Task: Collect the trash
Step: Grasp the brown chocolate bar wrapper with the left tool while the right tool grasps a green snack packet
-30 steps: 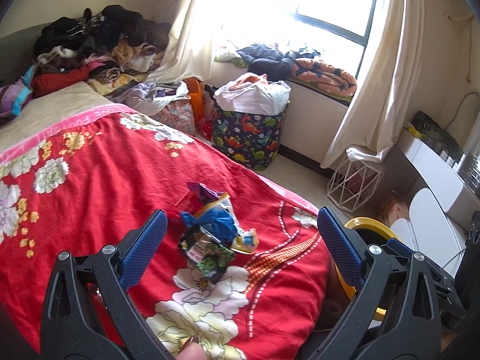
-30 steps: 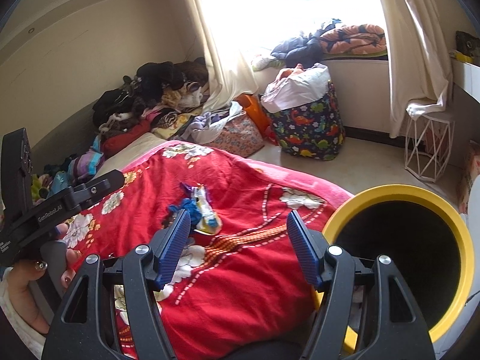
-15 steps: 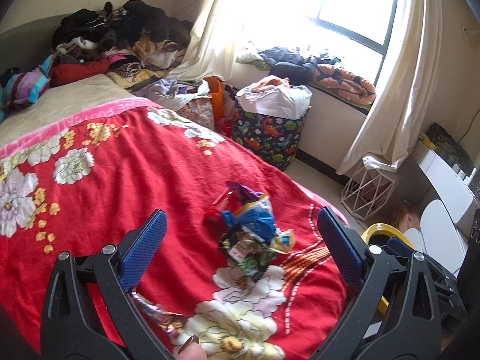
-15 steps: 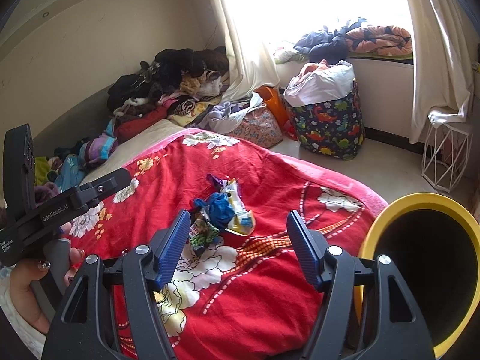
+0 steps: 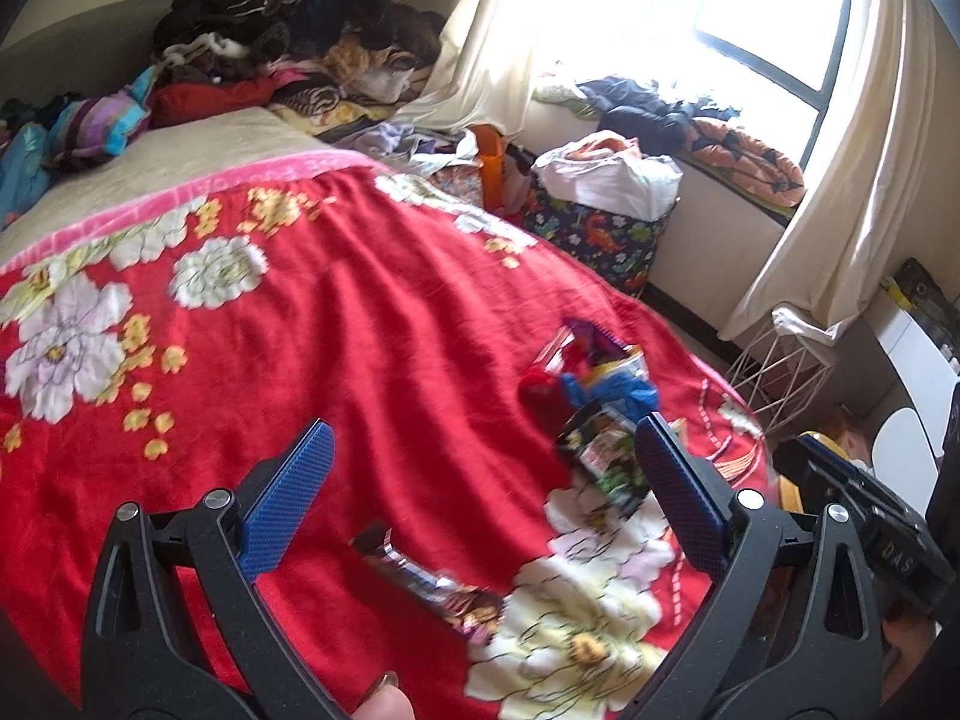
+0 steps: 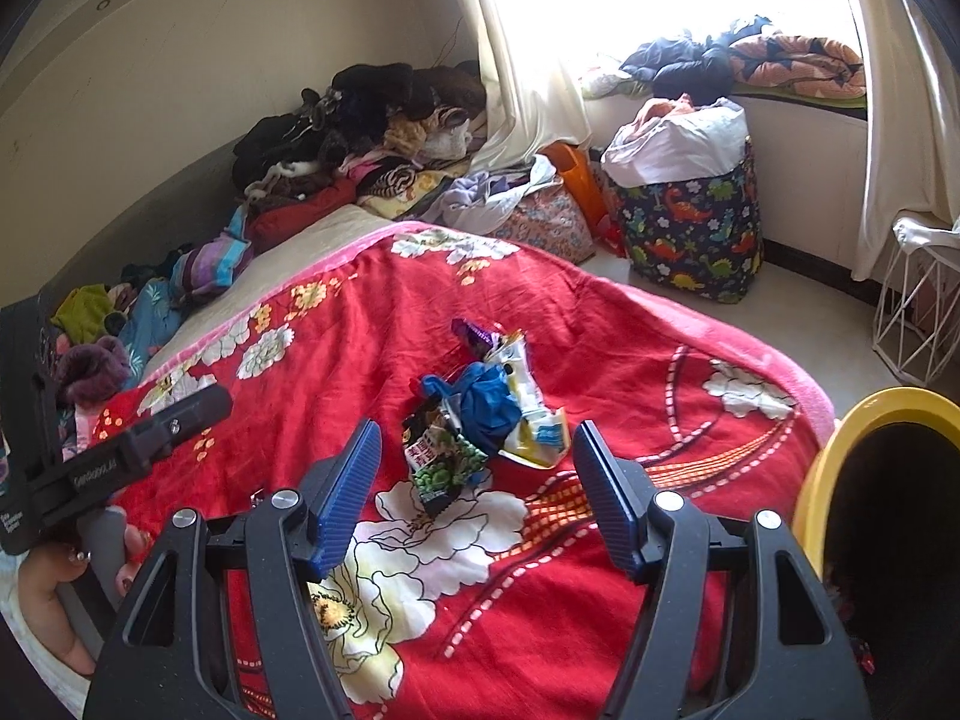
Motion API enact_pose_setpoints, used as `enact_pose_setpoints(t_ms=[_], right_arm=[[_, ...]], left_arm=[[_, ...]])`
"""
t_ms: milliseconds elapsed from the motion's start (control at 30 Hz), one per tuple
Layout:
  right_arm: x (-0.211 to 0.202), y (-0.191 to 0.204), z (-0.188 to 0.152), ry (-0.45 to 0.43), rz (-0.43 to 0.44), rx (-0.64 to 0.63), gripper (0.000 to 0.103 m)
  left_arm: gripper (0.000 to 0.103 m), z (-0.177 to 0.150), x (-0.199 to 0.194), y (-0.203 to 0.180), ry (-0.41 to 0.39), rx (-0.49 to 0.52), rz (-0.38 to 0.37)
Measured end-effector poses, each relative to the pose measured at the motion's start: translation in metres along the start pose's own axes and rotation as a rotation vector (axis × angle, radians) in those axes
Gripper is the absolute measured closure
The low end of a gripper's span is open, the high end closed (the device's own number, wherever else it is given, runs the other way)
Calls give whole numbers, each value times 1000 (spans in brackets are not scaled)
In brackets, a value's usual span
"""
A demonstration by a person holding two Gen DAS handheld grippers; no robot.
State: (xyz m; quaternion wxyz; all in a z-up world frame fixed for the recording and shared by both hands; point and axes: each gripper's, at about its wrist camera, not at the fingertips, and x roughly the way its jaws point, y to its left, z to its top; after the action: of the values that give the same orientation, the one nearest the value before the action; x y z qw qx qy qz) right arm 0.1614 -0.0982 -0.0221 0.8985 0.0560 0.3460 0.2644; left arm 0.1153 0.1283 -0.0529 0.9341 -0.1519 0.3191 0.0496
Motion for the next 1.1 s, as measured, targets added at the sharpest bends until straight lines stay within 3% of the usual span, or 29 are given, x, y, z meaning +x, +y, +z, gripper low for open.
enact_pose_setpoints(t_ms=[467,900,967,1100], right_arm=[[43,-1,-7,88,18,28,43],[90,0,-13,175,25,49,59],[95,0,-14,184,23,53,65],[99,-2,-16,199,31,62,91]], left_arm=[[11,-28,19,31,113,-81,4],[39,-51,37,43,232,-175,-55],[42,-53,39,44,245,-185,-62],[49,-56,42,43,262,-189,-64]])
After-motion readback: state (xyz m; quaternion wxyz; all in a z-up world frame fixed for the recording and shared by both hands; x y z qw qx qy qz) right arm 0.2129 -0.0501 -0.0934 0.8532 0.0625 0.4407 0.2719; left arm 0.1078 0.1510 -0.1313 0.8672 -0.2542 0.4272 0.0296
